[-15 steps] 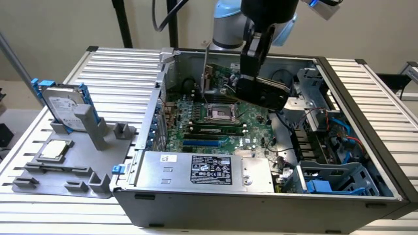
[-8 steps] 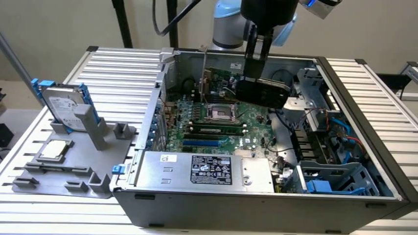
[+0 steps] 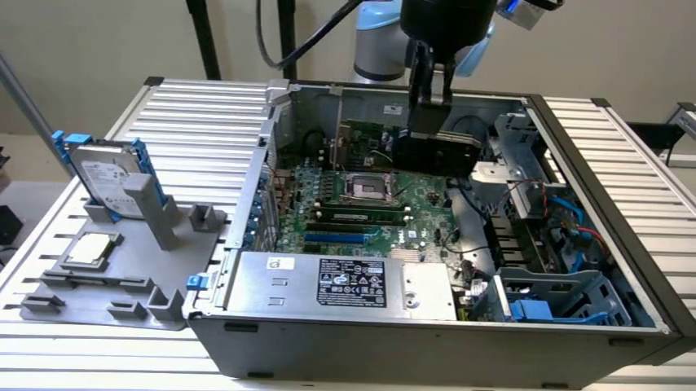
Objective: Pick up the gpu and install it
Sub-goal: 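Insert the gpu into the slot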
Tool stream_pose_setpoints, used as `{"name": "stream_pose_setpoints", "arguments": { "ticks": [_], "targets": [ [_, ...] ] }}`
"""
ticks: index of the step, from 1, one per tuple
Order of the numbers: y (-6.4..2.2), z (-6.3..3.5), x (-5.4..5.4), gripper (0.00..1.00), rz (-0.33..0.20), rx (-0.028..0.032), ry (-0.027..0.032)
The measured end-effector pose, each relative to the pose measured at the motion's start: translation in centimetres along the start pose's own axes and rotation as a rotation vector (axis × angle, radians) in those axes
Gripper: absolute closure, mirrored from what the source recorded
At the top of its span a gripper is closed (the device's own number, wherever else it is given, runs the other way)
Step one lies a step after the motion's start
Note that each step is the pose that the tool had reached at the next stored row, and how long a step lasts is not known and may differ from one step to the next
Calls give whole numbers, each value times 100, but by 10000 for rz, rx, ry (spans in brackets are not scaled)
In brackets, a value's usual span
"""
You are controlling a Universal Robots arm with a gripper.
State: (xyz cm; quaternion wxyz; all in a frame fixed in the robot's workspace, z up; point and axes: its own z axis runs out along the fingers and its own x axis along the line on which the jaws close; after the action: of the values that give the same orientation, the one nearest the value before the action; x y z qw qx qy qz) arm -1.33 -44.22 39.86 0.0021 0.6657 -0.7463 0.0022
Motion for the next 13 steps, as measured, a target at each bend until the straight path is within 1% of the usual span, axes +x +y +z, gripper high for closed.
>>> {"name": "stream_pose_setpoints", "arguments": {
  "ticks": [2,4,5,10,13],
  "targets": [
    [1,18,0,73,-351,1,-42],
    [20,51,2,73,-540,-2,-79],
    [40,69,4,73,-585,-1,-86],
    [201,160,22,73,-666,15,-90],
    [325,214,36,73,-682,20,-91]
  ]
}}
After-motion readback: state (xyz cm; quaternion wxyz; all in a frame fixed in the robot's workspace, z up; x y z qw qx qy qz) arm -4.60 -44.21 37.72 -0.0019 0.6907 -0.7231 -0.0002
